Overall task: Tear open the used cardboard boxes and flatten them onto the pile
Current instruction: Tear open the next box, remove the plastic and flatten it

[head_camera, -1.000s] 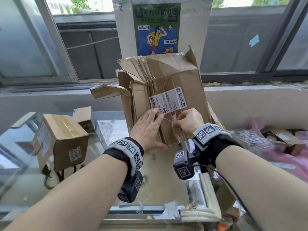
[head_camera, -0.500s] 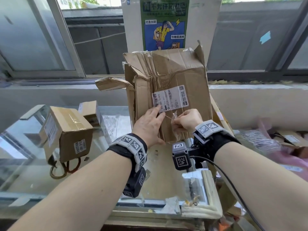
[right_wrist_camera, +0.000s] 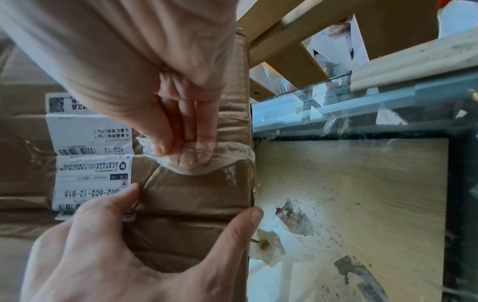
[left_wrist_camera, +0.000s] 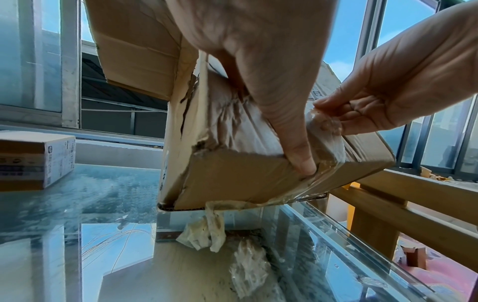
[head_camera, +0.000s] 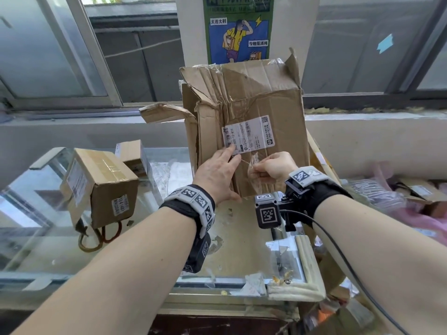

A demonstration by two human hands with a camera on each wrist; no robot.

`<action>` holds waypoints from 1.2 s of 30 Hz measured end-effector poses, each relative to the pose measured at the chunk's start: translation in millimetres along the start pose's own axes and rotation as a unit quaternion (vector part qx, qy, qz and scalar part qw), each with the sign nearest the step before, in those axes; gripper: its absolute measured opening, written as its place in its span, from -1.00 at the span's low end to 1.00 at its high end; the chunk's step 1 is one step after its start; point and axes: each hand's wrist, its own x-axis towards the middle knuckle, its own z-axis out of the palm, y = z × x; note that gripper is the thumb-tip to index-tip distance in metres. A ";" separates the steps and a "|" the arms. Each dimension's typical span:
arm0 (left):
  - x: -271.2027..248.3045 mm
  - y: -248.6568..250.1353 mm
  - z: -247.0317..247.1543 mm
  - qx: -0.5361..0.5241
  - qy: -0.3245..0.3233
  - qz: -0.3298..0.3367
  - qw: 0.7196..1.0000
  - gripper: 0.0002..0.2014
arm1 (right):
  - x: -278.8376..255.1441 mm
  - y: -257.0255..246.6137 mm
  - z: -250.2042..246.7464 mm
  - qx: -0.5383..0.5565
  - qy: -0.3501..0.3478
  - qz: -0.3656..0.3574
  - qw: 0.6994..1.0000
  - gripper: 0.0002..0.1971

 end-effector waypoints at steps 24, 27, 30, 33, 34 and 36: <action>7.5 1.0 4.7 0.019 -0.003 -0.002 1.000 0.07 | -2.4 1.3 -8.2 0.042 -0.035 0.001 0.998 -0.87; 7.6 1.7 5.4 0.018 -0.004 -0.003 1.000 0.07 | -1.9 2.0 -8.8 0.043 -0.040 0.001 0.998 -0.87; 7.6 1.6 5.5 0.021 0.000 -0.002 1.000 0.07 | -1.5 1.8 -9.9 0.043 -0.046 0.003 0.998 -0.92; 7.7 1.3 5.2 0.020 -0.001 -0.002 1.000 0.07 | -2.1 1.1 -10.1 0.047 -0.048 0.004 0.998 -0.92; 7.6 1.4 5.2 0.021 -0.001 -0.003 1.000 0.07 | -2.7 0.7 -10.0 0.047 -0.049 0.004 0.998 -0.91; 7.4 1.7 5.5 0.021 0.000 -0.003 1.000 0.07 | -4.0 0.0 -10.0 0.050 -0.050 0.005 0.997 -0.90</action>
